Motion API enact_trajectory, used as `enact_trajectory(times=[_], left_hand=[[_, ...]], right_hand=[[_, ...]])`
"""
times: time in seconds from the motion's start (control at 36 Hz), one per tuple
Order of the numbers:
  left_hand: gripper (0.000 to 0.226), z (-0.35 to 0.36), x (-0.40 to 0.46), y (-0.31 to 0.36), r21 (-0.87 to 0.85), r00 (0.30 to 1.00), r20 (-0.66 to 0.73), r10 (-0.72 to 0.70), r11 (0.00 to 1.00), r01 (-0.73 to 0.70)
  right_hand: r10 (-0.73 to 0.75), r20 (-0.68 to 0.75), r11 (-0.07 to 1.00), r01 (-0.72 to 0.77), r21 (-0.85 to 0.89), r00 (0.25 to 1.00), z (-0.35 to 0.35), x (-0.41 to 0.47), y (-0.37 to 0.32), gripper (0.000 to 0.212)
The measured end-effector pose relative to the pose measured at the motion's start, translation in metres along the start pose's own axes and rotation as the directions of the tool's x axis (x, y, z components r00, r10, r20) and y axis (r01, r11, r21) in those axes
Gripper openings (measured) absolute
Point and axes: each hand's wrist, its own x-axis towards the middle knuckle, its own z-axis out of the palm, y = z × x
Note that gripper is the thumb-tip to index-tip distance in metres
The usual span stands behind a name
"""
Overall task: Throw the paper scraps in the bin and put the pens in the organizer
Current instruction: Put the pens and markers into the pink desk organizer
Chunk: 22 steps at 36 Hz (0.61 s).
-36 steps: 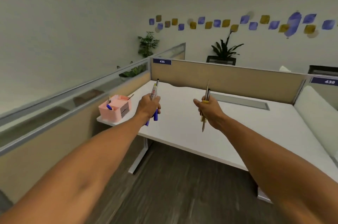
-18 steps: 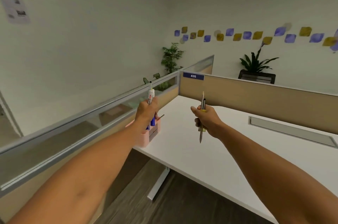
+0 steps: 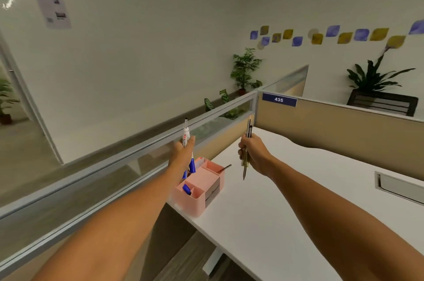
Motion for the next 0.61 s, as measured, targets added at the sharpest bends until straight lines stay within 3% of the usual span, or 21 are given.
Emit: enact_trajectory(times=[0.42, 0.61], left_hand=[[0.046, 0.020, 0.064, -0.057, 0.014, 0.973, -0.143, -0.181, 0.983, 0.185], [0.043, 0.018, 0.084, -0.097, 0.041, 0.971, -0.174, -0.164, 0.984, 0.174]], right_hand=[[0.062, 0.224, 0.997, -0.073, 0.039, 0.973, 0.049, 0.116, 0.038, 0.012], [0.104, 0.223, 0.991, -0.120, 0.062, 0.969, 0.076, 0.149, 0.055, 0.013]])
